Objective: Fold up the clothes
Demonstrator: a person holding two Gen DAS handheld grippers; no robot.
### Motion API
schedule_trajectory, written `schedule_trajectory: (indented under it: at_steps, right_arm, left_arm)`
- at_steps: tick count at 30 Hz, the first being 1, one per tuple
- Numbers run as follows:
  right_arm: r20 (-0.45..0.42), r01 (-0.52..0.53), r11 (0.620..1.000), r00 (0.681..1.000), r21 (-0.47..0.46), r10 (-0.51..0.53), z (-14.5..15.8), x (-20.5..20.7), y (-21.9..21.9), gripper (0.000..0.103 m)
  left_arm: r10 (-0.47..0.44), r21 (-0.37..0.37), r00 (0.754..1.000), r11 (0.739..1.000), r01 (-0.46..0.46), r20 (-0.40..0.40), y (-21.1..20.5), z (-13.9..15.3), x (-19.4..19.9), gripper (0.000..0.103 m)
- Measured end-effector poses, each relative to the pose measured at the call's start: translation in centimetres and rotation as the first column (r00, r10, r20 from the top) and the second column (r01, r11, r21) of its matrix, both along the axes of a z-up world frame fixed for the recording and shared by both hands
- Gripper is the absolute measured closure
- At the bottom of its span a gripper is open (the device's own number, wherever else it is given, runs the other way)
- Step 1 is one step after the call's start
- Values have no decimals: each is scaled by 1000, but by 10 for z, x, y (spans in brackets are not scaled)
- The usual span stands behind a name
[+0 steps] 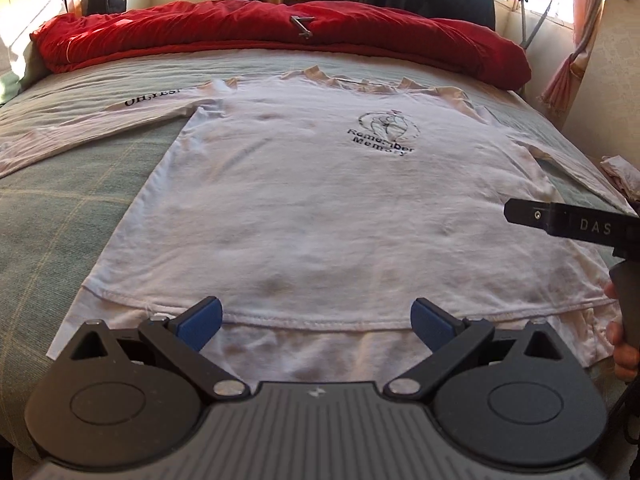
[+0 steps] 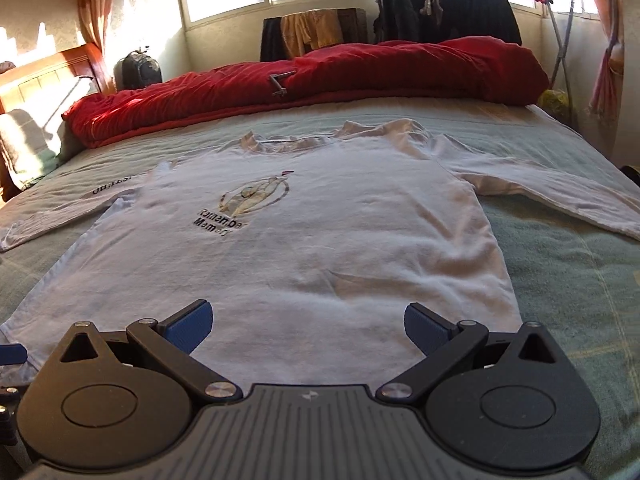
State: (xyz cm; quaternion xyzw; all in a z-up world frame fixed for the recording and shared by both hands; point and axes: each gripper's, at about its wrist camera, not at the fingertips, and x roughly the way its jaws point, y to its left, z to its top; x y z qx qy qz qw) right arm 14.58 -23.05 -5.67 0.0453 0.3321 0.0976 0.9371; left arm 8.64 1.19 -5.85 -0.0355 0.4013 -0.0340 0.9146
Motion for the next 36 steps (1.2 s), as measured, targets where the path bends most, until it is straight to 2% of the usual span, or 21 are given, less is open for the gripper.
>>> schedule_trajectory:
  at_steps: [3, 7, 11, 13, 16, 21, 27, 33, 36]
  right_arm:
    - [-74, 51, 999, 996, 19, -50, -18, -3, -16, 0]
    - [-16, 35, 999, 999, -2, -35, -30, -37, -25, 0]
    - [29, 16, 997, 999, -73, -14, -36, -67, -22, 0]
    - [32, 17, 999, 999, -48, -16, -36, -78, -28, 0]
    - [39, -25, 997, 999, -77, 28, -35, -88, -30, 0]
    - [54, -40, 996, 998, -82, 44, -36, -95, -34, 0]
    - [57, -30, 993, 998, -117, 37, -38, -95, -27, 0]
    - [61, -40, 991, 997, -131, 48, -38, -98, -27, 0]
    - [69, -49, 989, 996, -136, 59, -38, -102, -29, 0]
  left_arm:
    - [-29, 9, 1000, 1000, 29, -7, -4, -4, -3, 3]
    - [-43, -17, 999, 999, 43, 5, 1, -8, -9, 3]
    - [-43, -39, 999, 998, 44, 15, 4, -9, -12, 2]
    - [-43, -45, 999, 998, 44, 16, 5, -9, -12, 2]
    - [-45, -56, 999, 997, 46, 21, 7, -9, -13, 2]
    - [-53, -35, 998, 998, 54, 26, 3, -4, -12, 2]
    - [-165, 17, 980, 986, 164, 110, -17, 15, 1, 2]
    - [-183, 42, 983, 982, 181, 24, -34, -15, 10, 1]
    - [-204, 73, 976, 977, 199, 72, -33, -19, -9, 1]
